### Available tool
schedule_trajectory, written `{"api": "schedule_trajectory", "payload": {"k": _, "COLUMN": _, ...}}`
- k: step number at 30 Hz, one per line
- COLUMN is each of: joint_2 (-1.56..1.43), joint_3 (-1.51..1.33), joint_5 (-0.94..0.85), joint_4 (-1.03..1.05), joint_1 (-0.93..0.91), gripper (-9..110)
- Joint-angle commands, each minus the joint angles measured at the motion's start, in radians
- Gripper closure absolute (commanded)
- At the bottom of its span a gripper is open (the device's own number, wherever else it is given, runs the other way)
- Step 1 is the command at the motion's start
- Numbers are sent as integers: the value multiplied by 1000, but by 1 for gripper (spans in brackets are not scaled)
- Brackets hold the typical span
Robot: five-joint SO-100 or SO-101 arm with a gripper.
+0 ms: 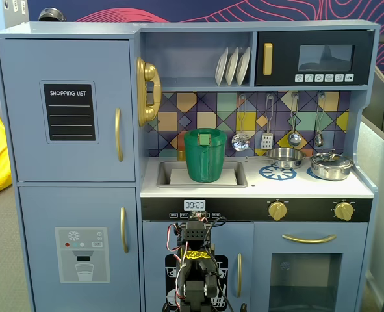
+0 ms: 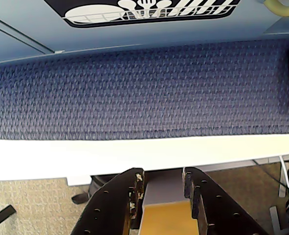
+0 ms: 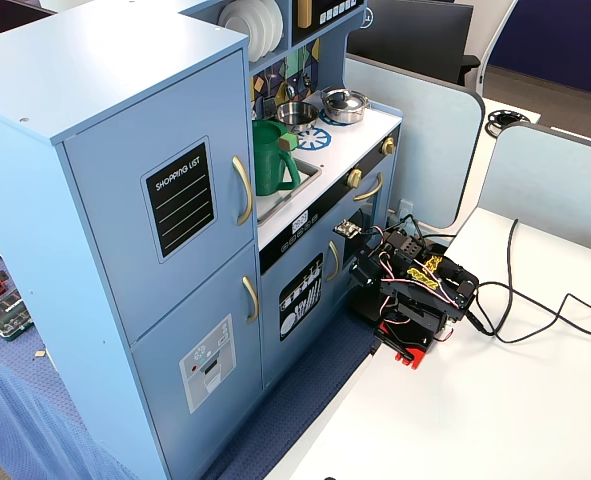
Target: Open the left cabinet door
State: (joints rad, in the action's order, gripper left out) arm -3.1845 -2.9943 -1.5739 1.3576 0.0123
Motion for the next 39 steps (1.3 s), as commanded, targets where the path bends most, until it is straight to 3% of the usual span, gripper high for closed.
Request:
{"api": "schedule_trajectory", "payload": {"k": 1, "joint_2": 6, "joint_3": -2, "joint_5": 37, "joint_4": 176, "joint_1": 32, "gripper": 100}}
{"api": "schedule_trajectory", "payload": {"k": 13, "joint_2": 6, "joint_3": -2, "joint_5": 29, "joint_4": 175, "joint_1": 49, "gripper": 101}}
{"api": "schedule_trajectory", "payload": {"k": 17, "joint_2": 6, "joint_3": -2, "joint_5": 26, "joint_4": 175, "joint_1": 48, "gripper": 90}}
{"api": "schedule_trajectory", "payload": {"k": 22, "joint_2": 8, "joint_3": -2, "joint_5": -117, "joint_4": 135, "joint_1": 81, "gripper": 93}}
{"api": "schedule_trajectory", "payload": {"k": 32, "joint_2": 9, "joint_3": 29, "joint_5": 55, "joint_4": -495, "joint_1": 356, "gripper": 86}}
{"api": "schedule_trajectory", "payload": {"k": 39, "joint_2": 40, "joint_3": 199, "joint_5": 37, "joint_4": -632, "joint_1": 566, "gripper": 86}}
